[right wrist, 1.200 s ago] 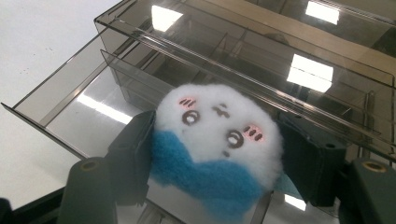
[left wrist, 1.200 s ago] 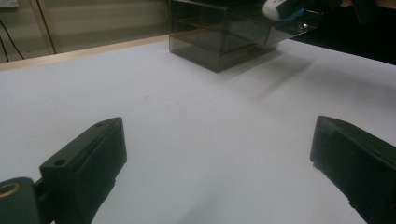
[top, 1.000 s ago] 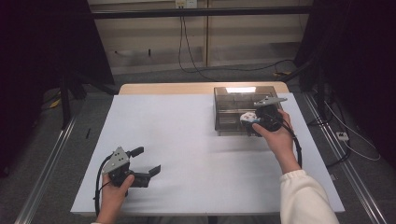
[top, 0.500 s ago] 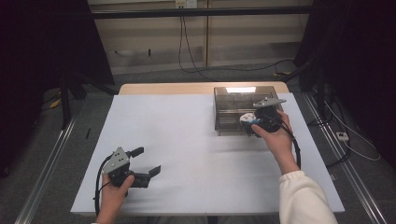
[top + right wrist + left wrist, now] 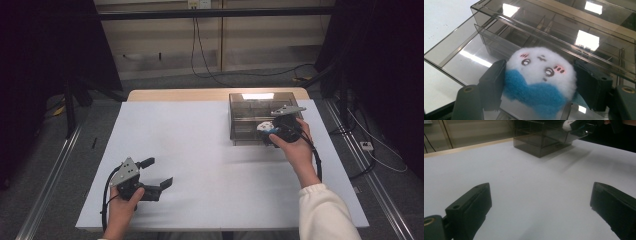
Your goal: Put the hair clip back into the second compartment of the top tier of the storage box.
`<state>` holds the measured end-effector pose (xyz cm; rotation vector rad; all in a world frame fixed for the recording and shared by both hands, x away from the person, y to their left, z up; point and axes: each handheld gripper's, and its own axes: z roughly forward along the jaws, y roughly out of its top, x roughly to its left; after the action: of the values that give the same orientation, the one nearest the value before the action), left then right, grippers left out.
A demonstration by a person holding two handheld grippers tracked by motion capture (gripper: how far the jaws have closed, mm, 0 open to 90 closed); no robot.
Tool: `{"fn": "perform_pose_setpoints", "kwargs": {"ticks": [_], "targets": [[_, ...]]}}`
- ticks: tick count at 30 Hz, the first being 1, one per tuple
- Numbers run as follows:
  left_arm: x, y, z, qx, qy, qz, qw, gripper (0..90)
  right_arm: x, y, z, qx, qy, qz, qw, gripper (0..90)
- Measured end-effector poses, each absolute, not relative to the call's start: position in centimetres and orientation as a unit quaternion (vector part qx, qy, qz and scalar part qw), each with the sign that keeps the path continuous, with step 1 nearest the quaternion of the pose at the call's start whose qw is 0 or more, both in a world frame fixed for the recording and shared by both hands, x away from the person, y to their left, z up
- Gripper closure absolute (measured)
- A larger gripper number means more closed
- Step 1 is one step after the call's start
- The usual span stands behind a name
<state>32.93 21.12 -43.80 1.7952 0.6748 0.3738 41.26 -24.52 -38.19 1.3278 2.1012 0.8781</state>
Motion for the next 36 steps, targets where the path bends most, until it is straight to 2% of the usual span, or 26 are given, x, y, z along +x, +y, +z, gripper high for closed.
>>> {"fn": "perform_pose_setpoints", "kwargs": {"ticks": [36], "targets": [[32.98,21.07,-43.73,0.762,0.285,0.161,0.559,3.9,41.15,-24.29,-38.26,0.487,0.772,0.334,0.237,27.1]]}}
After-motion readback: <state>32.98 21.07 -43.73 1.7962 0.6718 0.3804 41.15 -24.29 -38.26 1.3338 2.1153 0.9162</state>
